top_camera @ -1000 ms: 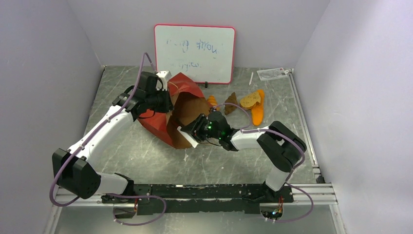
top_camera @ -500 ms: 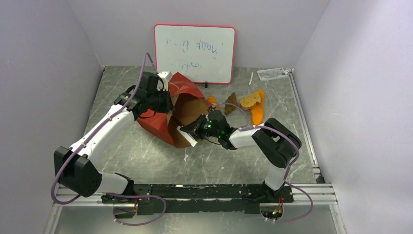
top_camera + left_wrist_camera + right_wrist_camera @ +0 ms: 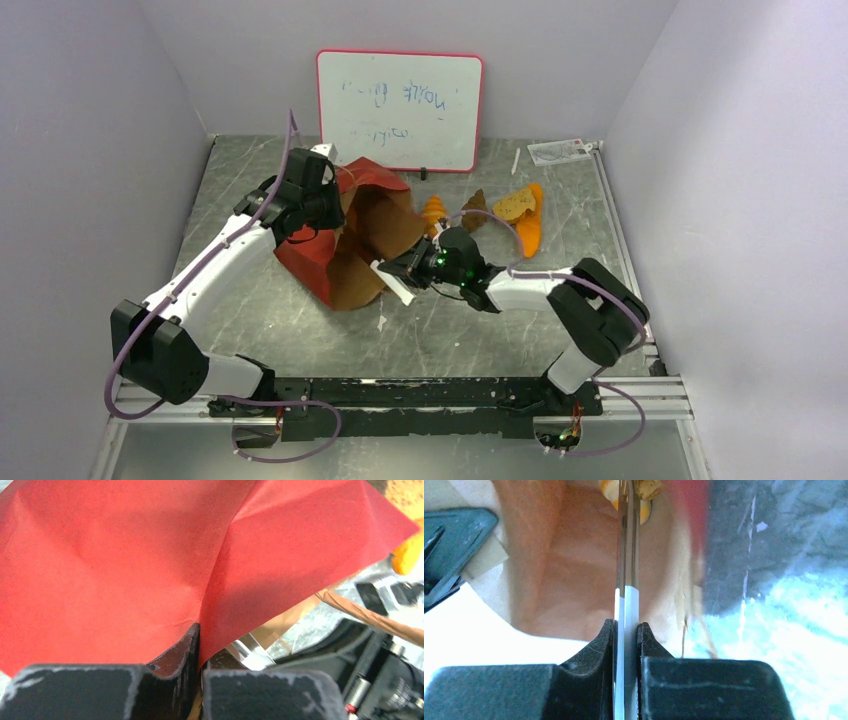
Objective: Take the fake bread out of the paper bag
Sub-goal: Take out the fake bread from the paper bag.
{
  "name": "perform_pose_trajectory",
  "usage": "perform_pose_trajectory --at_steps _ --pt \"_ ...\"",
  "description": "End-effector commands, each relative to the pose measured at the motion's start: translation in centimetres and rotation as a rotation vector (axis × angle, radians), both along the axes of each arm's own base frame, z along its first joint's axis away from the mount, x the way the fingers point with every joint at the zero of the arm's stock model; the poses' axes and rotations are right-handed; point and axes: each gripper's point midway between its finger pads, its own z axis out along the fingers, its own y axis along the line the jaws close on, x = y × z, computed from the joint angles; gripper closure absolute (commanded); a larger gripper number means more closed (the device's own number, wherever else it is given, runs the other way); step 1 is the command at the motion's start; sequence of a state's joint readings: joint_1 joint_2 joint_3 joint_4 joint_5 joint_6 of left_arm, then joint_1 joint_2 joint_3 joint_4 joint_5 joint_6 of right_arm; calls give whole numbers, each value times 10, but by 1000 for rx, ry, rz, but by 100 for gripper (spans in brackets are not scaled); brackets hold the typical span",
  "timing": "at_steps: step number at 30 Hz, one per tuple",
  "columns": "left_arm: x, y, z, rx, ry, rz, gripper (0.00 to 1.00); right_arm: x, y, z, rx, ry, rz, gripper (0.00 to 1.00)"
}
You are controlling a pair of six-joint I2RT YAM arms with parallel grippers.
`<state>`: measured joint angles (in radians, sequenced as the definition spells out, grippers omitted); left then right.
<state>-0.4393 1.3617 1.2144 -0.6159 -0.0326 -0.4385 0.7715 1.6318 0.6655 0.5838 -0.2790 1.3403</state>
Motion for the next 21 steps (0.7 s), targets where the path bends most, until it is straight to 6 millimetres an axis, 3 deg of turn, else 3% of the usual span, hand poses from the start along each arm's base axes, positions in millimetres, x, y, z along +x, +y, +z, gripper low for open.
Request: perform_pose_trajectory --at_steps 1,12,21 --pt "15 23 0 46 -17 176 92 -4 -17 15 -18 -40 -12 100" --pt "34 40 -17 82 -7 378 90 -29 -66 51 -82 -91 -37 100" --pt "50 39 -34 92 10 441 89 -49 -110 82 -127 -121 -121 100"
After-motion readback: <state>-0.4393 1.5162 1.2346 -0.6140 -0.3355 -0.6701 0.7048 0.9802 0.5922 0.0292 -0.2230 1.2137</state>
